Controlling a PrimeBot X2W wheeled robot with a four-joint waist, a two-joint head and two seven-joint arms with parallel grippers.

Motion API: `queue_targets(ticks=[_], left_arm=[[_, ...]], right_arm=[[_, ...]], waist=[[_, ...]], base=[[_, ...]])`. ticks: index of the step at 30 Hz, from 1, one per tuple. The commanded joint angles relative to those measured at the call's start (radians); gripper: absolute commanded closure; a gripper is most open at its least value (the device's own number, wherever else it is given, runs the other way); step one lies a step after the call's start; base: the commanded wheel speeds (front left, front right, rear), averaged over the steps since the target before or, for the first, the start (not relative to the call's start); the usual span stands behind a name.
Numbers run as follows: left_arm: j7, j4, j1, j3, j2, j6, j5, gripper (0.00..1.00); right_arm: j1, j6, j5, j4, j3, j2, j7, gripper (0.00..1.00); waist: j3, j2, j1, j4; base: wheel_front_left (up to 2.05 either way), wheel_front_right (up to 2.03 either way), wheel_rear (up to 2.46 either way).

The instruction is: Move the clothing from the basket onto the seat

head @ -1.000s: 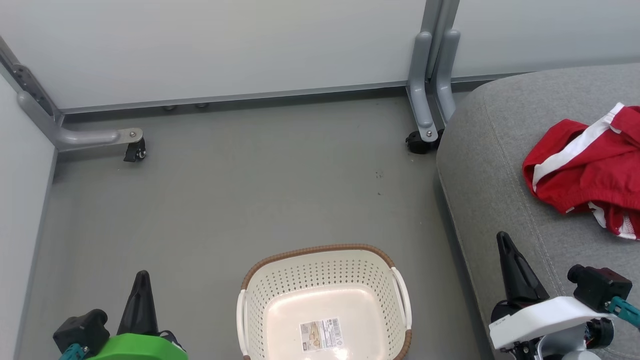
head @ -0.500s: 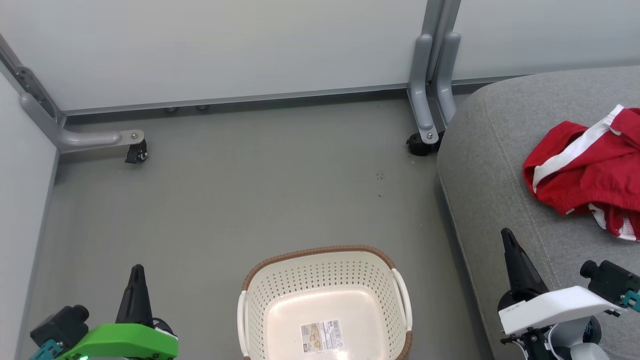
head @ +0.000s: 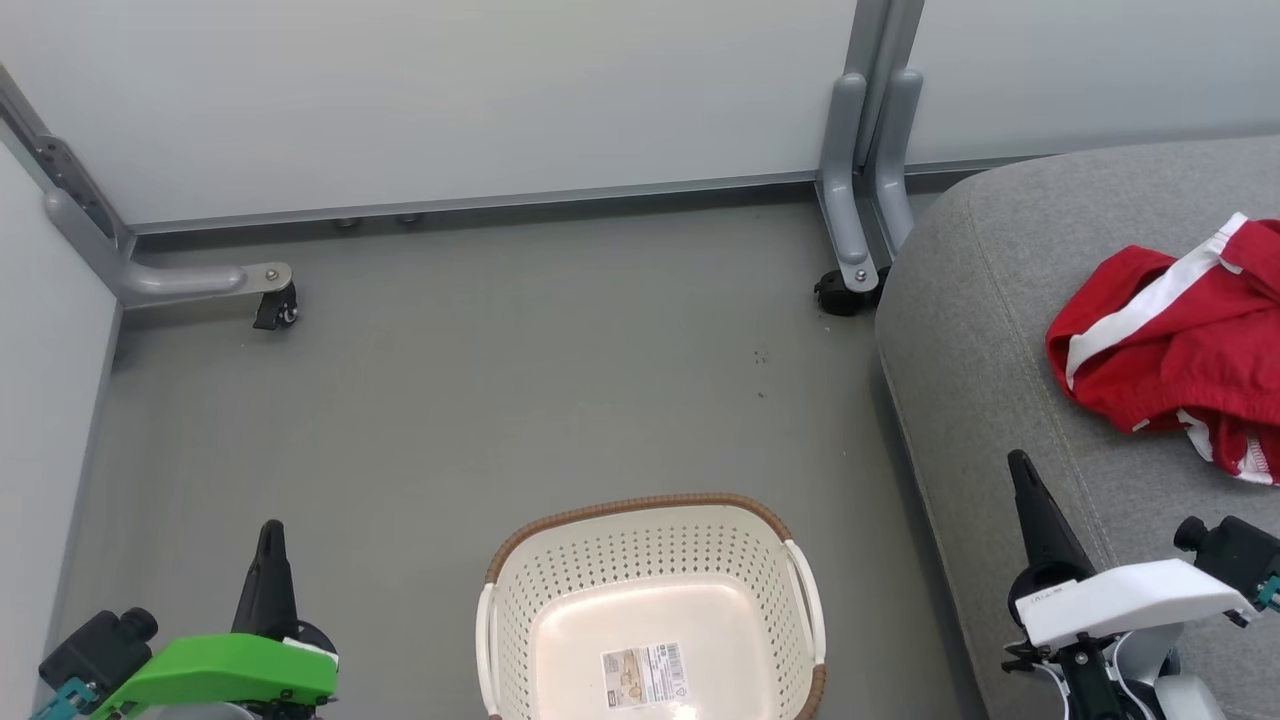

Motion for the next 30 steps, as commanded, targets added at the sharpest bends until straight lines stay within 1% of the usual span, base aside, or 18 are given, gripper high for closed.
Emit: queue_targets(ticks=[1, 14, 30], left_arm=[[0.006, -0.007, -0.029, 0.009, 0.000, -0.008, -0.035, 1.00], [0.046, -0.004, -0.045, 0.024, -0.006, -0.018, -0.186, 1.00], [0.088, -0.001, -0.063, 0.042, -0.012, -0.031, -0.348, 1.00]], right_arm=[[-0.023, 0.000, 0.033, -0.002, -0.005, -0.008, 0.004, 1.00], [-0.046, 0.000, 0.184, 0.031, -0.018, -0.010, 0.025, 1.00], [-0.069, 0.000, 0.343, 0.068, -0.035, -0.010, 0.051, 1.00]], waist=[[-0.001, 0.0000, 0.0000, 0.000], [-0.006, 0.0000, 0.0000, 0.002], [-0.012, 0.0000, 0.0000, 0.005]], base=[[0.00, 0.00, 0.00], [0.00, 0.00, 0.00], [0.00, 0.00, 0.00]])
